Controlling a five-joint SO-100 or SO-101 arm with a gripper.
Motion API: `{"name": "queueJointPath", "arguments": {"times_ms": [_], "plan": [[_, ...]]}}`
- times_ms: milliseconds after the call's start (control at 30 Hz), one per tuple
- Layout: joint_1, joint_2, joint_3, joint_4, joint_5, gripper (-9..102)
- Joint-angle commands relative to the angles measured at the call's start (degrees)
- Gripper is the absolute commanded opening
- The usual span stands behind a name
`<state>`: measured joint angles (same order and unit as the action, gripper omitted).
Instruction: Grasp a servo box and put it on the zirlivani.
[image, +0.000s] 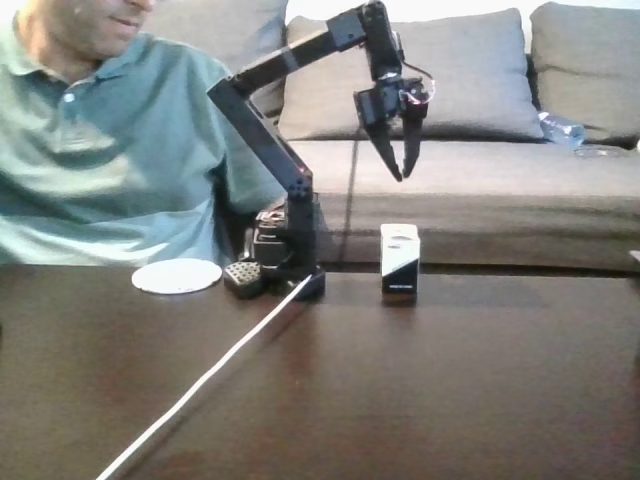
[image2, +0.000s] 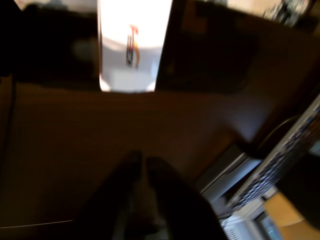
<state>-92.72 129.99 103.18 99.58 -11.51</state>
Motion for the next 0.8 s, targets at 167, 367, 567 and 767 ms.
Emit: {"name": "queueJointPath", "arguments": {"times_ms": [167, 367, 567, 767], "plan": [[-2.9, 0.1, 6.9, -5.7, -1.2, 1], [-3.0, 0.9, 15.3, -12.3, -2.1, 0], [-5.5, 0.9, 16.4, -12.4, 0.4, 1], [-5.7, 0.9, 16.4, -11.7, 0.4, 11]]}}
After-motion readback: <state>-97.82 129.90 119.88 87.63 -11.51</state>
